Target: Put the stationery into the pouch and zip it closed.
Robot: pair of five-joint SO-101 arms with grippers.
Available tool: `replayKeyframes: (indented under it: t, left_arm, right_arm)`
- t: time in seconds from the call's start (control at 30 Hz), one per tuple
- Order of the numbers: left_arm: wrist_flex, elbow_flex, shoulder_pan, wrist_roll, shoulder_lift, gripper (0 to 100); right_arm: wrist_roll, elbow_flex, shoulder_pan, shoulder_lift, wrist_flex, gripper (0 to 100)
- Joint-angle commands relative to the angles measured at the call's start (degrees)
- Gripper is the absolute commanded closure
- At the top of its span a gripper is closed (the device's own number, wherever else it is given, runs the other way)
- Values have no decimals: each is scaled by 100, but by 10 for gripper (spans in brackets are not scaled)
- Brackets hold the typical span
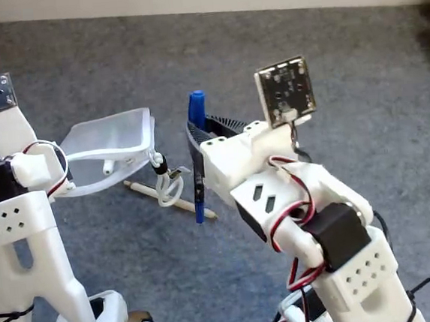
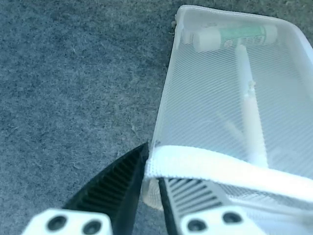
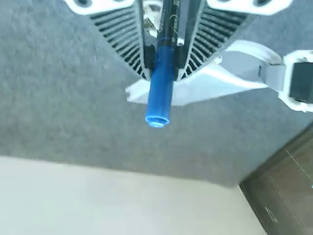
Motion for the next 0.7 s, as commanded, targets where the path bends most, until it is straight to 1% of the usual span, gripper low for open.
replayKeyframes:
  t: [0.0, 0.1, 0.33, 0.67]
  left_arm:
    - [-105, 4, -66, 35, 119, 994]
    - [-105, 4, -57, 35, 119, 994]
    - [-97, 4, -57, 35, 119, 994]
    - [-88, 4, -57, 35, 119, 994]
  right_arm:
    - [35, -66, -66, -268, -488, 994]
    - [35, -66, -84, -303, -831, 994]
    - [70, -66, -936, -303, -1446, 994]
    - [79, -66, -1666, -303, -1991, 994]
